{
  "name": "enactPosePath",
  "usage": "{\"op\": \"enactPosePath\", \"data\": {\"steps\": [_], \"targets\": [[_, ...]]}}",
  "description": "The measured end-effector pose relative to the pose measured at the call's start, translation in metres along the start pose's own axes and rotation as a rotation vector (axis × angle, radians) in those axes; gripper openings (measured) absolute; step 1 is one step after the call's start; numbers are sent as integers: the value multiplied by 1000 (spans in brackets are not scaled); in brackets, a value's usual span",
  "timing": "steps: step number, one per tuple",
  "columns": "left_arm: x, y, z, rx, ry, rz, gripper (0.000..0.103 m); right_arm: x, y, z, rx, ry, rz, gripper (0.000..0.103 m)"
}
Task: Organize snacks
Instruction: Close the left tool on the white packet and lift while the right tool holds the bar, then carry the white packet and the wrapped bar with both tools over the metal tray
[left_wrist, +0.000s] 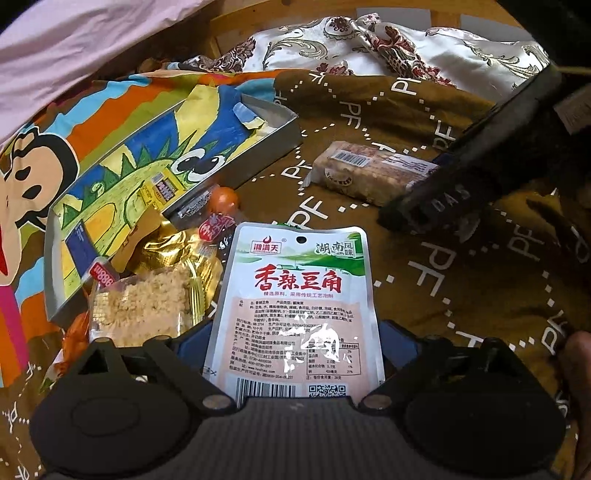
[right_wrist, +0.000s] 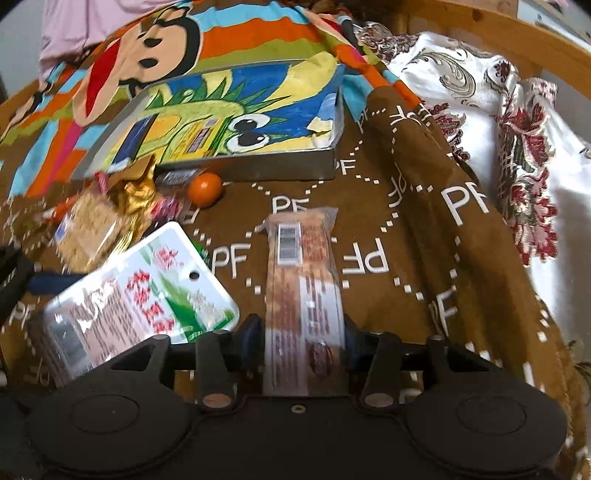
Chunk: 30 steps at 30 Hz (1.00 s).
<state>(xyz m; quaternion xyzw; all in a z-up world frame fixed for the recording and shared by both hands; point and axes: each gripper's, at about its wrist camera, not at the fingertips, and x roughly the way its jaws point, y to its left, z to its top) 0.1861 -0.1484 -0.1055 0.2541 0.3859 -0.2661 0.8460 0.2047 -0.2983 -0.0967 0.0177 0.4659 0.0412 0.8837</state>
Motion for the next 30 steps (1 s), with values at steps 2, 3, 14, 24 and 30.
{"op": "enactPosePath", "data": {"steps": [2, 3, 14, 24, 30], "targets": [[5, 1, 0, -4, 4, -6, 99, 5, 3, 2, -10, -4, -9, 52], [7, 2, 0, -2, 6, -10, 99, 7, 5, 2, -26, -2, -16, 53], [-1, 8, -2, -72, -28, -24, 79, 2, 22, -9, -97, -37, -67, 40], [-16, 10, -9, -152, -44, -35, 61, -16, 41, -25, -189, -86, -106, 40], [-35, 28, -14, -290, -123, -24, 61, -28, 46, -25, -221, -173, -128, 39]]}}
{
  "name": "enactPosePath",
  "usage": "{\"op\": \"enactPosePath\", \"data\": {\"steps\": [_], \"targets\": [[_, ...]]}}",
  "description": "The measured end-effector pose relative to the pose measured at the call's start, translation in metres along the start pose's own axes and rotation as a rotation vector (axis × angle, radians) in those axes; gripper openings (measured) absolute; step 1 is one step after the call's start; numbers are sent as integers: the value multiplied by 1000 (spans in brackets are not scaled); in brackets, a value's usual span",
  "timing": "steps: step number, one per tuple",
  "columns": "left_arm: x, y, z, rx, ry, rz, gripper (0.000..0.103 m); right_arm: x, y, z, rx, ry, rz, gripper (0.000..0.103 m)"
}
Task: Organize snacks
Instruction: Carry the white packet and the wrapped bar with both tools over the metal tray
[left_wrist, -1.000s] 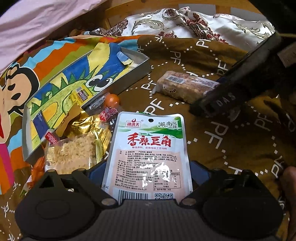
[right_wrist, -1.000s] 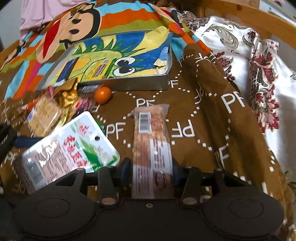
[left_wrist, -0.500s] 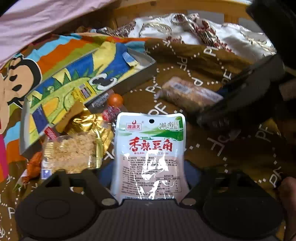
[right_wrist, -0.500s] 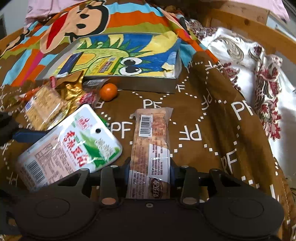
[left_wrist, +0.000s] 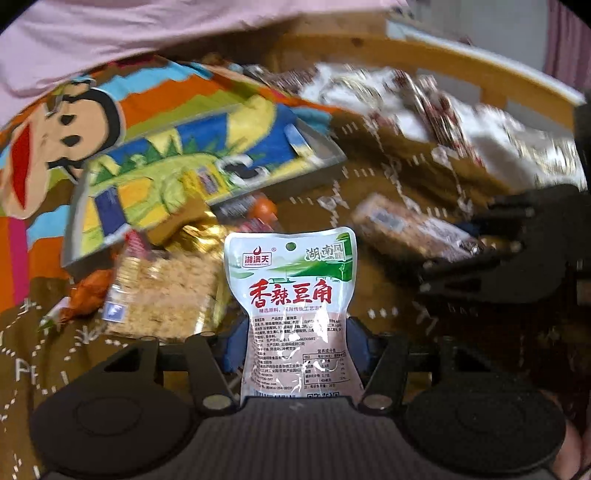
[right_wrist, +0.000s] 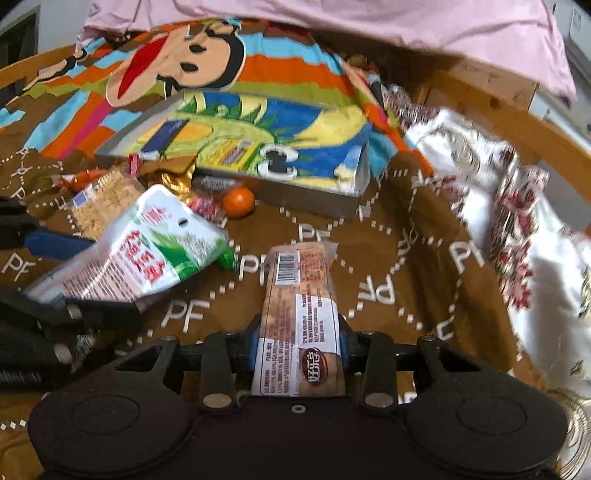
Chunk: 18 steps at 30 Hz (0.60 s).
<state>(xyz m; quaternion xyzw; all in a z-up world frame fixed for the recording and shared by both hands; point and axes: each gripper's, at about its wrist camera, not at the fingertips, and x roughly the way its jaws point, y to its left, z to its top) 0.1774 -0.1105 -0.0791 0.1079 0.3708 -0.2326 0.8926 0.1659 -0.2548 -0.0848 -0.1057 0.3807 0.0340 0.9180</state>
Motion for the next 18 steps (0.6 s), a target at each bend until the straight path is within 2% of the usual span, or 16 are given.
{"op": "enactPosePath", "data": {"steps": [12, 18], "targets": [[-36, 31, 19, -182, -295, 105, 61, -32, 12, 14, -71, -289, -56, 39], [-38, 61, 39, -314, -399, 134, 61, -35, 21, 25, -135, -430, -111, 39]]}}
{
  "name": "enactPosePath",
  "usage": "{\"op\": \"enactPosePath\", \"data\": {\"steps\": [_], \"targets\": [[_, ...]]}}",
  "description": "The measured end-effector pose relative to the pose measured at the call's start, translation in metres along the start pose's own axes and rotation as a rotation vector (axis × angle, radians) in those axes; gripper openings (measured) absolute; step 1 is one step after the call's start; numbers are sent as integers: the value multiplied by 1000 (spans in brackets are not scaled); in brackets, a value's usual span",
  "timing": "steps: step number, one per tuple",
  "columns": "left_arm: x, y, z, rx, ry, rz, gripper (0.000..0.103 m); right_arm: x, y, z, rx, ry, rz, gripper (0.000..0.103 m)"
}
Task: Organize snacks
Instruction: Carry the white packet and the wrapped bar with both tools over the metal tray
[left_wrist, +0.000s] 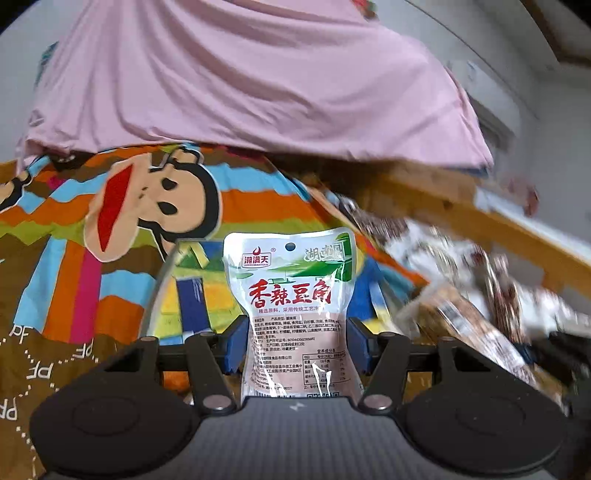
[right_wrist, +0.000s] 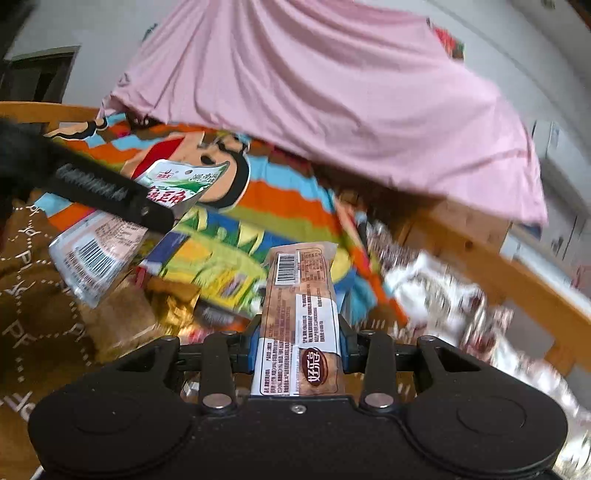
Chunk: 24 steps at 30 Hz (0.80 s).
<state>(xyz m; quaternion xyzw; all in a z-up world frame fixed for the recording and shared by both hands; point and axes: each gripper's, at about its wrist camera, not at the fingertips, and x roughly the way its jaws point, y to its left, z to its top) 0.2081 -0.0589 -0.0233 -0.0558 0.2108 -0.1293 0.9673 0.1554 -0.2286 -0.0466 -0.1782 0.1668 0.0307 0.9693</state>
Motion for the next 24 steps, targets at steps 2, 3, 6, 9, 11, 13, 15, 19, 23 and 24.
{"op": "enactPosePath", "data": {"steps": [2, 3, 6, 9, 11, 13, 15, 19, 23, 24], "targets": [[10, 6, 8, -32, -22, 13, 61, 4, 1, 4, -20, -33, -12, 40], [14, 9, 11, -41, -29, 16, 61, 7, 1, 7, -13, -48, -11, 40], [33, 16, 23, -62, -57, 29, 61, 20, -4, 16, 25, -90, -12, 40], [49, 22, 29, -90, -84, 31, 61, 39, -5, 24, 32, -140, -36, 40], [61, 26, 33, -101, -99, 33, 61, 57, -4, 28, 27, -167, -44, 40], [74, 30, 35, -104, -108, 37, 61, 77, -1, 31, 22, -180, -47, 40], [87, 36, 35, -104, -110, 46, 61, 96, 2, 33, 27, -175, -46, 40], [111, 47, 35, -118, -104, 60, 61, 130, 5, 35, 61, -150, -46, 40], [135, 53, 31, -119, -84, 60, 61, 162, 4, 31, 95, -104, -47, 40], [141, 55, 28, -125, -73, 59, 61, 167, 4, 29, 109, -86, -46, 40]]}}
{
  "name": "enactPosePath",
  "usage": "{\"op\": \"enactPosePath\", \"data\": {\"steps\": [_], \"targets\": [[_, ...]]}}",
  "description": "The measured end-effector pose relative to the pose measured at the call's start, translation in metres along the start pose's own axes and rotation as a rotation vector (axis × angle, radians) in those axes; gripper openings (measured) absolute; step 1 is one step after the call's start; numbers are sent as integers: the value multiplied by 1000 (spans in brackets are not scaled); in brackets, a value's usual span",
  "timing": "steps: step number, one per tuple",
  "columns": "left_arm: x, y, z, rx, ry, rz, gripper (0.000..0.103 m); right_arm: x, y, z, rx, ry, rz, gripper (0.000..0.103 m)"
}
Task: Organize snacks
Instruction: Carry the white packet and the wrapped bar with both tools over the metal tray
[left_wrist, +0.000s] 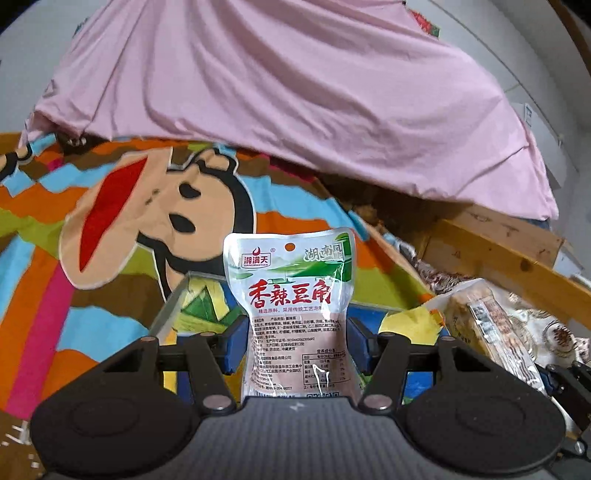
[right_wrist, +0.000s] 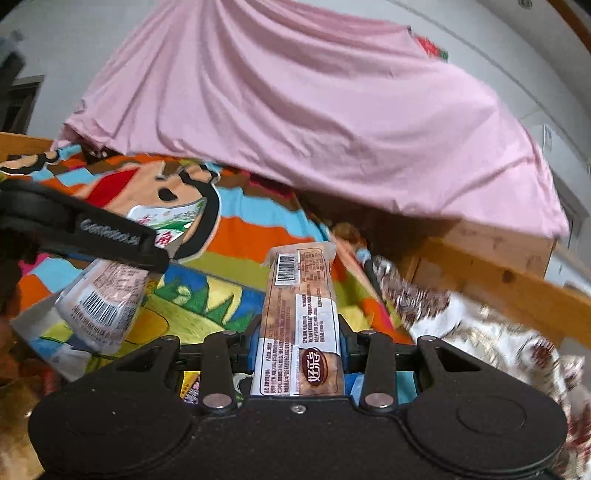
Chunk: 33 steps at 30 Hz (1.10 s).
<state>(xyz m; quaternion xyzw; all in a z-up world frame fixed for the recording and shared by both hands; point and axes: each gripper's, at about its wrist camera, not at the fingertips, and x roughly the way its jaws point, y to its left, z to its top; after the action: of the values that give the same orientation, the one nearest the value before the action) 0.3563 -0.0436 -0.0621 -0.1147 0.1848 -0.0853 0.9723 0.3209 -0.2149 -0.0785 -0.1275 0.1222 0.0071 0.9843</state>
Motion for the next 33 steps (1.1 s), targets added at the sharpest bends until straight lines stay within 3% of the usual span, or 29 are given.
{"op": "enactPosePath", "data": {"steps": [7, 24, 29, 33], "targets": [[28, 10, -17, -46, 111, 3, 61, 42, -5, -20, 72, 163, 45, 40], [51, 9, -30, -4, 226, 51, 63, 67, 1, -33, 82, 245, 72, 40], [56, 7, -33, -2, 263, 42, 72, 69, 2, -32, 87, 252, 67, 50], [49, 6, -28, -7, 243, 35, 81, 60, -7, -21, 124, 217, 53, 67]]}}
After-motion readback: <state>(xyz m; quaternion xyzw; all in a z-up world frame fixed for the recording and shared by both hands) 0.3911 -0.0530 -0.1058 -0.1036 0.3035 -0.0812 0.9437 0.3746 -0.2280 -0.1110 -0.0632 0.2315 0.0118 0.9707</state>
